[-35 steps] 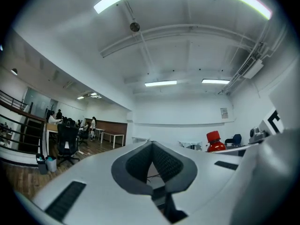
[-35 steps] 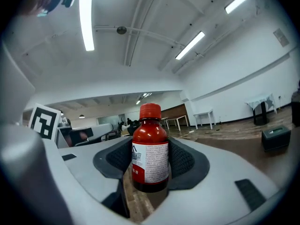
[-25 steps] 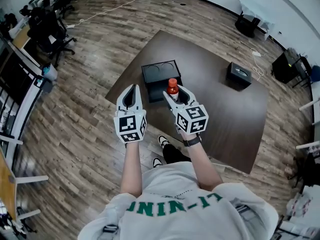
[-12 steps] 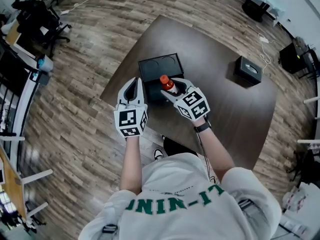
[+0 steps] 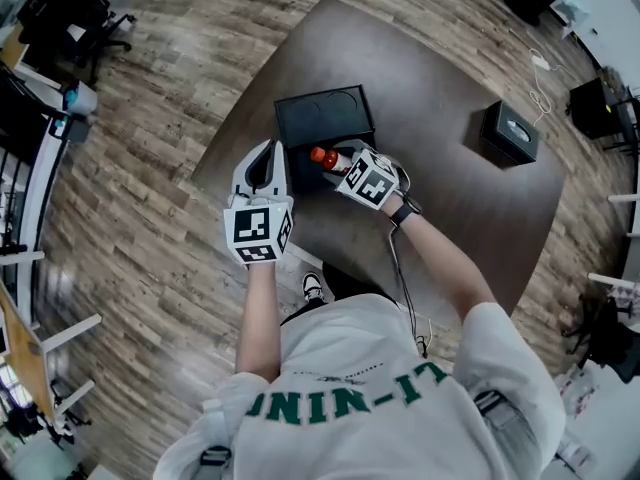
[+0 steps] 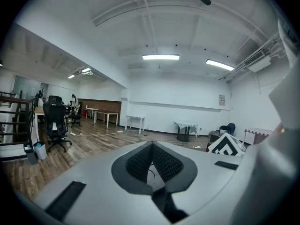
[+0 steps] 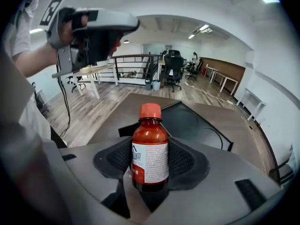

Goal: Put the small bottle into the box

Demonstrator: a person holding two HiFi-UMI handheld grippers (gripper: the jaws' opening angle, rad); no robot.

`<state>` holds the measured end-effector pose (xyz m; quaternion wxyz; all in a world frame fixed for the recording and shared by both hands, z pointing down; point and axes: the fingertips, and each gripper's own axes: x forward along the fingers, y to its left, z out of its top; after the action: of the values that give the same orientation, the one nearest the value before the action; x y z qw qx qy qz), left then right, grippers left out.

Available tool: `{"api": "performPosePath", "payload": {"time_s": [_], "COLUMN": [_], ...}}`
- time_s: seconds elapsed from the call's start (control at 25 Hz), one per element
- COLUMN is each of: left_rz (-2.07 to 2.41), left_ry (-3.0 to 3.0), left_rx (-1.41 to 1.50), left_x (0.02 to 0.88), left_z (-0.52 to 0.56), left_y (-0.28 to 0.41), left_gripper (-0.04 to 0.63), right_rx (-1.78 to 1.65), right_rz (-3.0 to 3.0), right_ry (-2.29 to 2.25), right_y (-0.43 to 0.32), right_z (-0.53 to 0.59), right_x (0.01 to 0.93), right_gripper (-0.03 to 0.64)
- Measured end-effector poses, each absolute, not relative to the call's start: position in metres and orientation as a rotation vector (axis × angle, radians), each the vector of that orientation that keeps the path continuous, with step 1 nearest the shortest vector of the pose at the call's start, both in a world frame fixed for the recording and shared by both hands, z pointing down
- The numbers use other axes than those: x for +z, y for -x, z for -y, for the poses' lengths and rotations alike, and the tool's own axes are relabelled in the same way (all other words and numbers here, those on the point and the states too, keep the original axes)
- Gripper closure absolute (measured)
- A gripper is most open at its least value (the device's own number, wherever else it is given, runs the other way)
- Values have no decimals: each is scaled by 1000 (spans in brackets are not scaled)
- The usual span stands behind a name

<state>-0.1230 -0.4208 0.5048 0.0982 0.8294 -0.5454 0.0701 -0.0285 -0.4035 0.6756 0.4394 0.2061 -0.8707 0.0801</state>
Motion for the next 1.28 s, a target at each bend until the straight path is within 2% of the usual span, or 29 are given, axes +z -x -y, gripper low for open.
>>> {"api": "performPosePath", "payload": {"time_s": [0.28, 0.64, 0.96, 1.08, 1.28], "left_rz": [1600, 1599, 1617, 1614, 1624], "left_ry": [-2418, -2383, -2361, -2362, -2366], "left_rx": [233, 276, 300, 302, 296], "left_x": [529, 547, 551, 548, 543], "left_z": [431, 435, 429, 426, 423], "left_y": [122, 132, 138, 138, 138], "left_gripper": [586, 586, 586, 586, 586], "right_rx": [224, 234, 333, 357, 389], "right_rz": [2014, 1898, 1887, 1953, 2008], "right_ry": [-315, -195, -256, -303, -359], "right_y": [17, 12, 12, 18, 16], "right_z": [409, 418, 421, 427, 423], "right_x": [758, 799, 802, 788, 765], "right_gripper": [383, 382, 377, 339, 324]}}
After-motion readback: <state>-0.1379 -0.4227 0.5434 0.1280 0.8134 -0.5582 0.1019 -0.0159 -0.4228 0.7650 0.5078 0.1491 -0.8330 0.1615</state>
